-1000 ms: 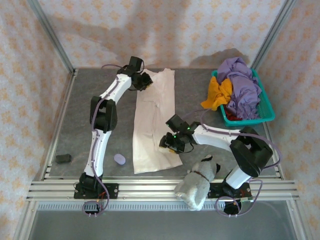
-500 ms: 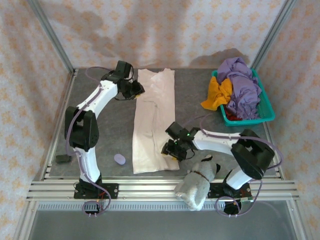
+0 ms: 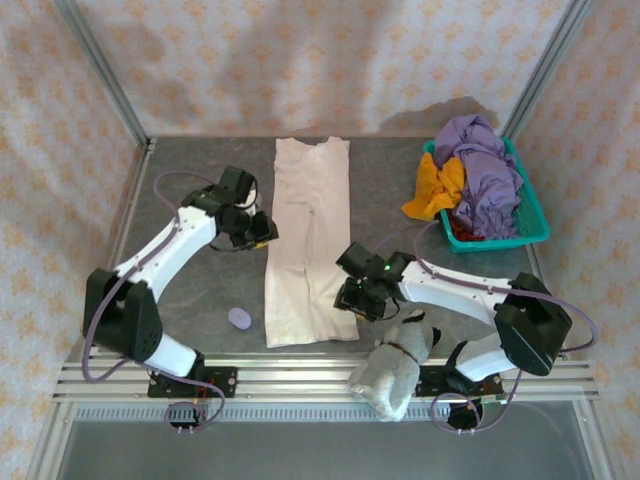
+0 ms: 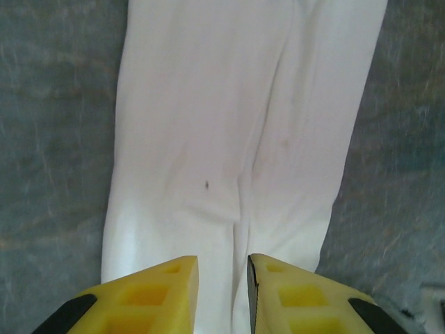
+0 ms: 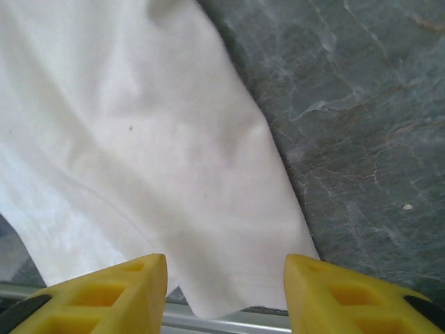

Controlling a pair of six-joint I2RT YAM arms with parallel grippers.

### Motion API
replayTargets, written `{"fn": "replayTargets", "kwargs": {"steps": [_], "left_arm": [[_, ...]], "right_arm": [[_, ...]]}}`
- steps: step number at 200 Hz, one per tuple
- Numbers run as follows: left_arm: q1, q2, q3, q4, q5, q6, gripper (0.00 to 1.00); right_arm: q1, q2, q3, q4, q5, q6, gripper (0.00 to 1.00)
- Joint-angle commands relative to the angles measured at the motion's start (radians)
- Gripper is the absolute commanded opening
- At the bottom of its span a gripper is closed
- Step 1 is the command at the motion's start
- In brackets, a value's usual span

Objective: Fold and stack the t-shirts

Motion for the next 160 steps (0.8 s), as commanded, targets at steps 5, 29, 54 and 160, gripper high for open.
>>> {"fn": "replayTargets", "kwargs": {"steps": [5, 29, 54, 160], "left_arm": [[-0.049, -0.117, -0.117, -0.071, -0.053, -0.034, 0.26], [-0.119, -0.202, -0.211, -0.087, -0.088, -0.081, 0.26], [-0.145, -0.282, -0.308, -0.073, -0.093, -0.138, 0.26], [-0.278, -0.376, -0.501, -0.041, -0.090, -0.256, 0.28]], "right_arm": [[0.003, 0.045, 0.005, -0.116, 0.013, -0.106, 0.43], [0.005, 0.075, -0.003, -0.095, -0.026, -0.130, 0.40], [0.004, 0.087, 0.000, -0.100, -0.031, -0.145, 0.39], [0.011, 0.108, -0.092, -0.003, -0.105, -0.094, 0.32]]}}
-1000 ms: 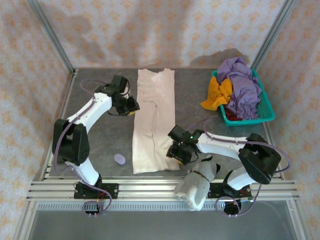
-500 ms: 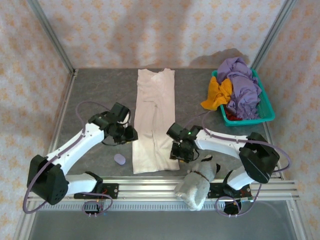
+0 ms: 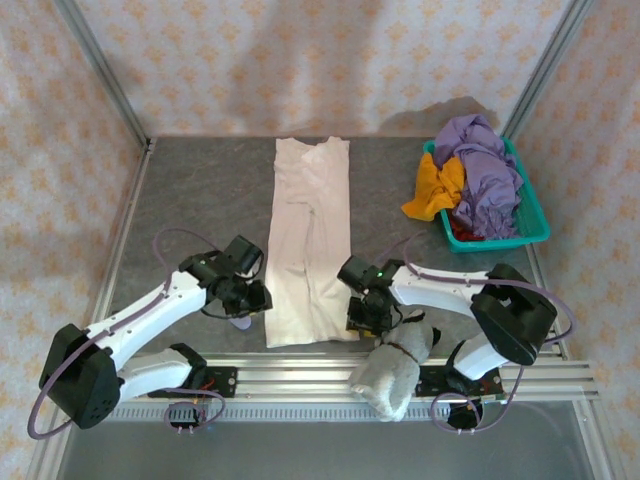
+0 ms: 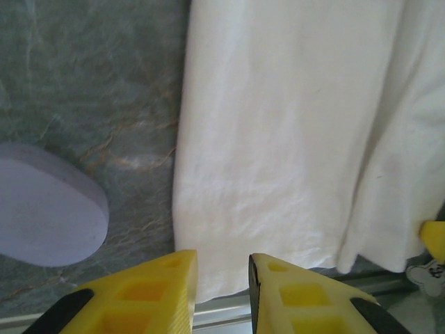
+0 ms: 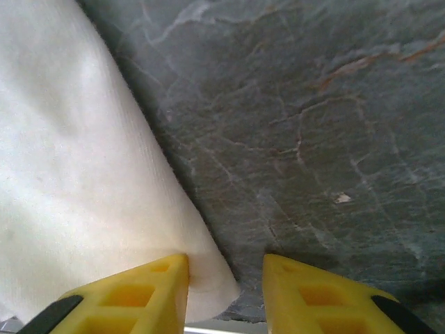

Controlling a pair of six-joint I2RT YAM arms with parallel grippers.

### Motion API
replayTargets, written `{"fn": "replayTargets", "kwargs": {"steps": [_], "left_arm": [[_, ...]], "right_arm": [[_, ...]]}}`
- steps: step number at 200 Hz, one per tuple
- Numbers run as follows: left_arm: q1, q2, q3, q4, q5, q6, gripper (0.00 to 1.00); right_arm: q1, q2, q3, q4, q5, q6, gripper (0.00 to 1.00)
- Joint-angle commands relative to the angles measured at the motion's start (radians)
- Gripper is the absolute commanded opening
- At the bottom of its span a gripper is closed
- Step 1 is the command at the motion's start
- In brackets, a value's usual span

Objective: Fold and stack the t-shirts

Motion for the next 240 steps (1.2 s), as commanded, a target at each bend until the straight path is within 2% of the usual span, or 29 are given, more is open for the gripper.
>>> {"fn": "replayTargets", "kwargs": {"steps": [1, 62, 112, 172, 184, 201, 221, 240], "left_arm": [[-0.030, -0.031, -0.043, 0.002, -0.016, -0.046, 0.28], [-0.079, -0.027, -0.119, 0.058, 0.007, -0.094, 0.32], [-0.143, 0.021, -0.145, 0.112, 0.022, -0.134, 0.32], [-0.185, 0.080, -0.167, 0.136, -0.019, -0.150, 0.30], [-0.190, 0.085, -0.178, 0.178, -0.012, -0.170, 0.26], [-0.196, 0.085, -0.196, 0.234, 0.001, -0.200, 0.13], [-0.202, 0.074, -0.192, 0.217, -0.004, -0.208, 0.01], [-0.204, 0.044, -0.180, 0.173, -0.015, -0.202, 0.00]], "right_arm": [[0.008, 0.017, 0.001, 0.014, -0.013, 0.007, 0.32], [0.011, 0.055, 0.014, 0.025, -0.048, -0.006, 0.28], [0.011, 0.072, 0.040, 0.002, -0.057, -0.028, 0.12], [0.011, 0.050, 0.028, 0.005, -0.053, -0.024, 0.03], [0.012, 0.045, 0.028, 0.004, -0.054, -0.024, 0.01], [0.011, 0.034, 0.024, 0.000, -0.059, -0.020, 0.00], [0.011, 0.005, 0.007, -0.001, -0.069, -0.006, 0.00], [0.011, -0.018, -0.008, -0.019, -0.089, -0.002, 0.00]]}}
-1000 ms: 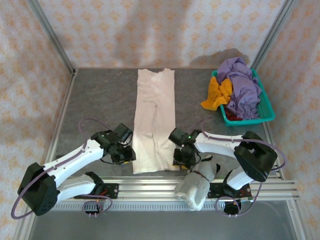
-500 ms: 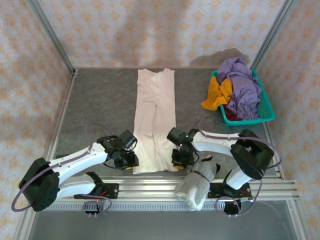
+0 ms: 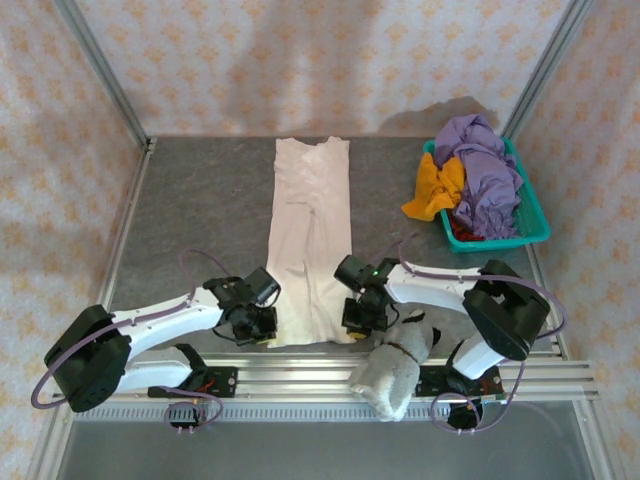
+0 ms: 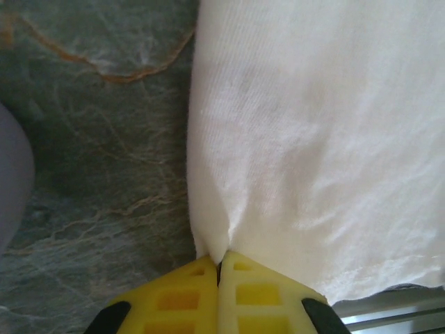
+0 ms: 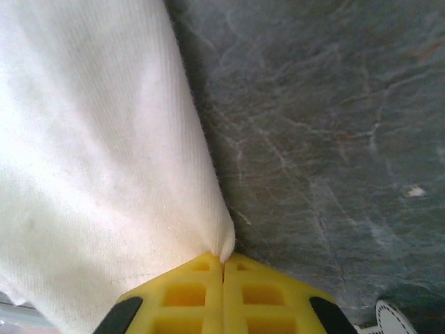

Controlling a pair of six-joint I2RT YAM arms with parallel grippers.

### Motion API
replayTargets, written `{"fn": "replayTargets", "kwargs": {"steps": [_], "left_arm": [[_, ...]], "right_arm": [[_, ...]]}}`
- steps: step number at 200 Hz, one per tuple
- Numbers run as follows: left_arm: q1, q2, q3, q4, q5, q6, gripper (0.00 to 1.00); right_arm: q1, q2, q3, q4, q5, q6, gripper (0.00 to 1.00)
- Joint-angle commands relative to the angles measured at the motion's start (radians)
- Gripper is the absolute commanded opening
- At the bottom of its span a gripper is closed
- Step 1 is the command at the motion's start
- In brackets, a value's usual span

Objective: Fold and stack the t-shirts

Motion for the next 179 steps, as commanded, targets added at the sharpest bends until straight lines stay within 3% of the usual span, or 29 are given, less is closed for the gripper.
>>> {"fn": "replayTargets", "kwargs": {"steps": [1, 39, 67, 104, 133, 179], "left_arm": [[-0.008, -0.036, 0.003, -0.028, -0.026, -0.015, 0.00], [-0.011, -0.108, 0.064, -0.120, -0.013, -0.018, 0.00], [0.003, -0.093, 0.202, -0.173, -0.031, 0.010, 0.00], [0.137, 0.081, 0.354, -0.171, -0.021, 0.116, 0.00], [0.253, 0.237, 0.554, -0.180, -0.011, 0.244, 0.00], [0.400, 0.484, 0.828, -0.226, 0.035, 0.399, 0.00]], "right_arm": [[0.009, -0.050, -0.026, -0.029, -0.015, 0.016, 0.00], [0.009, -0.130, -0.028, -0.040, -0.041, 0.056, 0.00], [-0.004, -0.169, 0.041, -0.066, 0.017, 0.059, 0.00], [-0.106, -0.147, 0.142, -0.067, 0.073, -0.005, 0.00], [-0.217, -0.069, 0.282, -0.104, 0.086, -0.104, 0.00], [-0.304, 0.094, 0.474, -0.094, 0.074, -0.211, 0.00]]}}
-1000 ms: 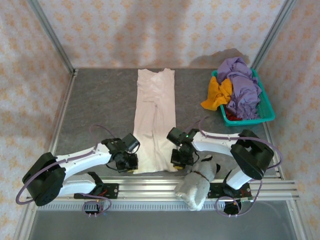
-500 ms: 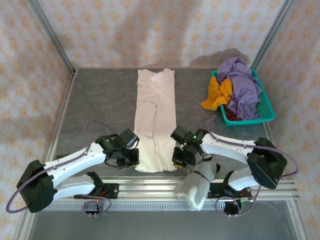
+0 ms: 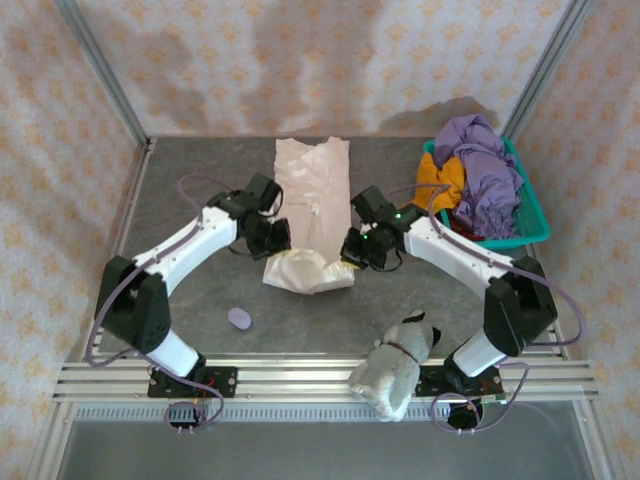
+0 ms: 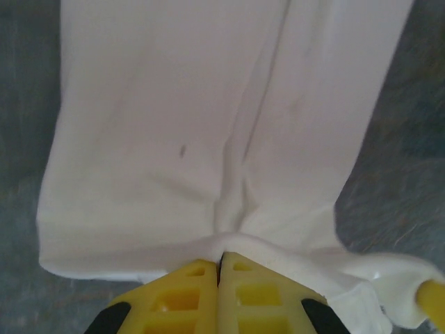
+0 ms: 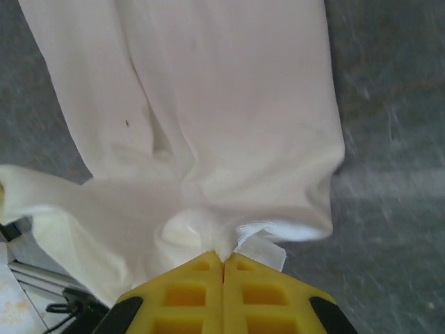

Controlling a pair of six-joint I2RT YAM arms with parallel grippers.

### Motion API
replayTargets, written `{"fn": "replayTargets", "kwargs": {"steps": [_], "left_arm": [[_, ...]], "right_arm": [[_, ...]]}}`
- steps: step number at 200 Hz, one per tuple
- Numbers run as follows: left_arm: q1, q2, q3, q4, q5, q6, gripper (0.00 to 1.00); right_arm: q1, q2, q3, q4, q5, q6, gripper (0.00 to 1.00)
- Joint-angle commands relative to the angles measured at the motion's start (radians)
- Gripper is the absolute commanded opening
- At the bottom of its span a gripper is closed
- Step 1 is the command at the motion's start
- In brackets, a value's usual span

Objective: Fold and stack the t-shirts

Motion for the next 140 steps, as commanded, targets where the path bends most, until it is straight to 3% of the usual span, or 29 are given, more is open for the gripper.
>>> {"fn": "replayTargets", "kwargs": {"steps": [1, 42, 140], "left_arm": [[0.066, 0.080, 0.100, -0.064, 0.015, 0.124, 0.00], [0.166, 0.194, 0.220, -0.031, 0.044, 0.148, 0.00], [0.267, 0.422, 0.415, 0.003, 0.123, 0.167, 0.00]], "right_arm": [[-0.029, 0.074, 0.080, -0.027, 0.028, -0.085, 0.00], [-0.101, 0.209, 0.208, 0.007, 0.042, -0.109, 0.00], [-0.210, 0.467, 0.504, -0.042, 0.012, -0.162, 0.00]]}}
